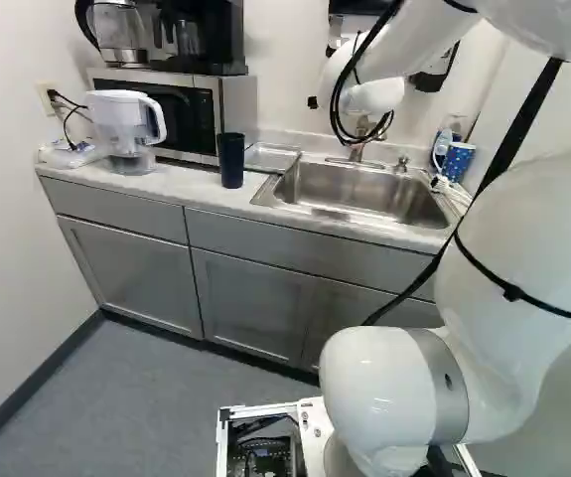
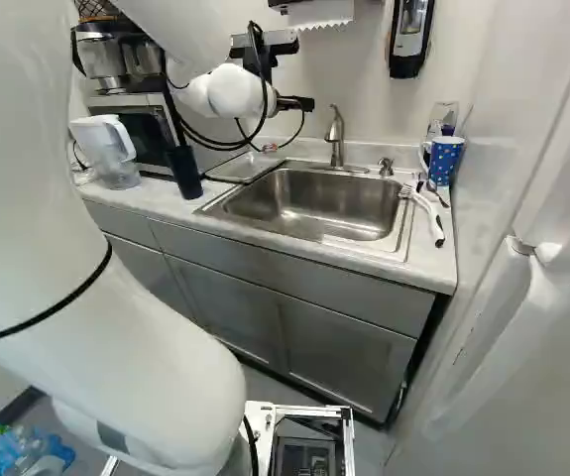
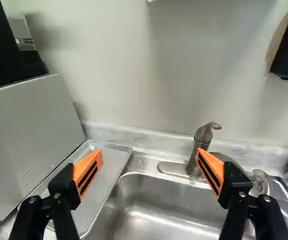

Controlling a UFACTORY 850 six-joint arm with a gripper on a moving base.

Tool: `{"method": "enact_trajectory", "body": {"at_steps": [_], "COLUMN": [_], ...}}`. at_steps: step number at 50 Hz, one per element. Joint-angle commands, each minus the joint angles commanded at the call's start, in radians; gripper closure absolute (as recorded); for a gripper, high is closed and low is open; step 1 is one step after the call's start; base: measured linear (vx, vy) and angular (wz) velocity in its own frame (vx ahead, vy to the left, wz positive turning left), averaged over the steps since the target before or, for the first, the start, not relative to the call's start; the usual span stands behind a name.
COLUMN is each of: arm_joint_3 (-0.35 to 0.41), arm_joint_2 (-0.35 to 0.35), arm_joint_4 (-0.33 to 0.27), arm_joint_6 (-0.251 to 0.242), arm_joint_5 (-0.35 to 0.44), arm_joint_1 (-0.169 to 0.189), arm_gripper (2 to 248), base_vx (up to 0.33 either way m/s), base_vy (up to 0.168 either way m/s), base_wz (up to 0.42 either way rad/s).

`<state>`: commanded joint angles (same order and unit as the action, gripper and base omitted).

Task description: Rinse the cup and place it in the tray

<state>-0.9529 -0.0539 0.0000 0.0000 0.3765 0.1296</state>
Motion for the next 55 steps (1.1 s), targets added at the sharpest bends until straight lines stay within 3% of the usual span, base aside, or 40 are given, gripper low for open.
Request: {"method": "enact_trajectory", "body": {"at_steps": [55], "arm_joint_3": [-0.15], "arm_joint_2": [0.149], "arm_joint_4": [0.0], "arm_joint_6": [0.0], "arm_joint_5": [-0.079], "arm_joint_1": [0.041], "arm_gripper": [3], "base_vx": [0.0], "base_vy": [0.0], "base_wz": [0.0]}}
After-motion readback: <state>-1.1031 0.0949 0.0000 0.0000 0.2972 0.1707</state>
